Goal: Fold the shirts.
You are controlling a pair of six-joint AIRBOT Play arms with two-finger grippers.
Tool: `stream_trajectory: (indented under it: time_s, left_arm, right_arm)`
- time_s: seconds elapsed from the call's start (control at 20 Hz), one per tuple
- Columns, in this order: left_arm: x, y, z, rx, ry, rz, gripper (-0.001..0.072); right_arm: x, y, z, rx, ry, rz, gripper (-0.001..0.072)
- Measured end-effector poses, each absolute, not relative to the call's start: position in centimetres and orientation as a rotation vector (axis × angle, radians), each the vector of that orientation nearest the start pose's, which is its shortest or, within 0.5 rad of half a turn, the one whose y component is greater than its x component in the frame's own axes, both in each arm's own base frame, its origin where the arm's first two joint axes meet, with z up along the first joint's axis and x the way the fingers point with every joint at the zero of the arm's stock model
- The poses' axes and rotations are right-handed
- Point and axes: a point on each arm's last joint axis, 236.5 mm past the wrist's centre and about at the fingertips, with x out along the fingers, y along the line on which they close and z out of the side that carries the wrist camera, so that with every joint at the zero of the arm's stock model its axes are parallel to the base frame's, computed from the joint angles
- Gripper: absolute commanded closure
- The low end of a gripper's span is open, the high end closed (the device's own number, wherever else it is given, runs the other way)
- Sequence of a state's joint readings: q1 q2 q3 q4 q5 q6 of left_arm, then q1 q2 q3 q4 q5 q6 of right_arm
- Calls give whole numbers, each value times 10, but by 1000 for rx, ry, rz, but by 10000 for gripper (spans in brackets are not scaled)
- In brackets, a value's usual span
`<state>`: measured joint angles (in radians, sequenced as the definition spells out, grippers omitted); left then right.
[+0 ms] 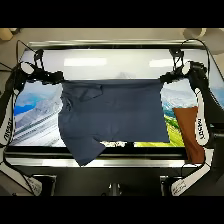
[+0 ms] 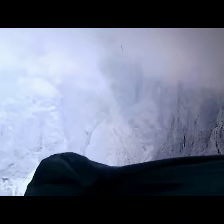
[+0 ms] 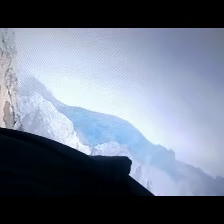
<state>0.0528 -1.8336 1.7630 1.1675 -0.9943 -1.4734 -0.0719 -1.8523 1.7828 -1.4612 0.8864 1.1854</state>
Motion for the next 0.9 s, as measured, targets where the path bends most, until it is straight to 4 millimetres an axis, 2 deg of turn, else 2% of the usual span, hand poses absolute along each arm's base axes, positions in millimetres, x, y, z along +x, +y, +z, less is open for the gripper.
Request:
stream_trajectory:
  time_s: [0.15,0.25,0.45,0.6,0.7,0.85,0.9]
  left_arm:
    - [558,-53,5,-300,1085,-207,681]
    - [536,-55,3,-260,1169,-217,681]
    - [472,-55,-23,-165,1396,-213,682]
    - [434,-55,-42,-138,1486,-202,682]
    - [418,-54,-52,-130,1519,-195,682]
    - [400,-57,-64,-137,1565,-192,680]
    - [396,-57,-68,-140,1577,-189,650]
  right_arm:
    - [580,-24,-2,-240,989,190,690]
    - [567,-26,4,-263,1028,214,690]
    - [514,-22,-21,-288,1255,314,688]
    - [481,-19,-41,-283,1394,373,689]
    - [463,-17,-51,-275,1471,405,689]
    - [448,-16,-63,-261,1543,431,685]
    - [445,-14,-66,-247,1558,438,557]
